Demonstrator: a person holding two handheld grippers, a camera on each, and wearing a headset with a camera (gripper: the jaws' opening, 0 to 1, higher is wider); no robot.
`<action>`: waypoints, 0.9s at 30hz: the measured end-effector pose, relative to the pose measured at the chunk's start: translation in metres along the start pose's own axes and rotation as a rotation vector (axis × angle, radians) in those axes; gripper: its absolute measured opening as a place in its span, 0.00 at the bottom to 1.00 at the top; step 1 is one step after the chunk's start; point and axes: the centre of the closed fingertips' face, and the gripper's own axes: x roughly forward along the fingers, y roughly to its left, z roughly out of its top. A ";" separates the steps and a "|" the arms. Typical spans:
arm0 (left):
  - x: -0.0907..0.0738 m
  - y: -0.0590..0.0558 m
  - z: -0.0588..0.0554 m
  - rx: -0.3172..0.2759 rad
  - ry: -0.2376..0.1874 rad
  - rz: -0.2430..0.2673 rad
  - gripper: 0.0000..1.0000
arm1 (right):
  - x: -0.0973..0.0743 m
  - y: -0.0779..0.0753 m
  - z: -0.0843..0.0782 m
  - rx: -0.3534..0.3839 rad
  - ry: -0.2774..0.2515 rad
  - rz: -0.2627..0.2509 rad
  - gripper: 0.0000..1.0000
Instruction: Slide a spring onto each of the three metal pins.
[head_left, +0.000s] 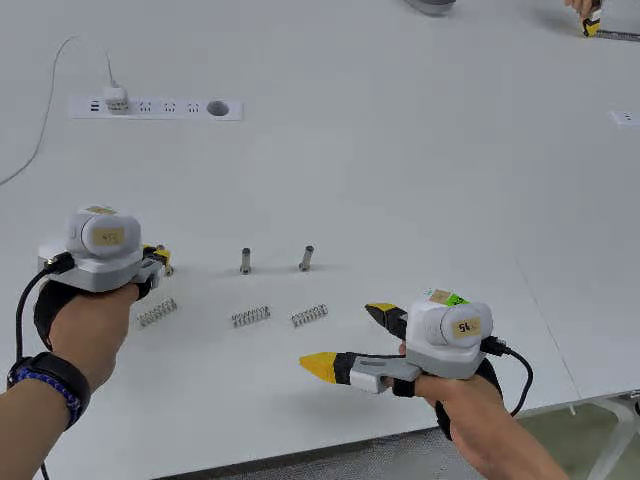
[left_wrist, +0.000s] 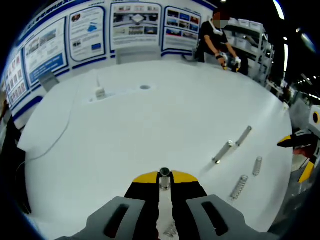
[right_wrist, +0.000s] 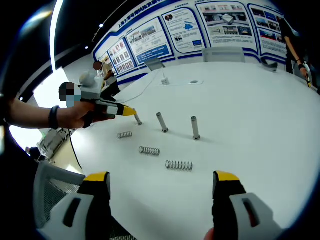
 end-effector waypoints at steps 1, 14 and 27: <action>0.000 0.000 0.000 0.004 -0.001 0.000 0.07 | 0.000 0.000 0.000 0.000 0.000 0.000 0.85; -0.002 -0.007 -0.002 0.034 0.001 -0.006 0.07 | 0.001 0.001 -0.002 0.002 0.002 0.003 0.85; -0.007 -0.010 -0.005 0.046 0.002 -0.009 0.07 | 0.001 0.002 -0.002 0.005 0.001 0.006 0.85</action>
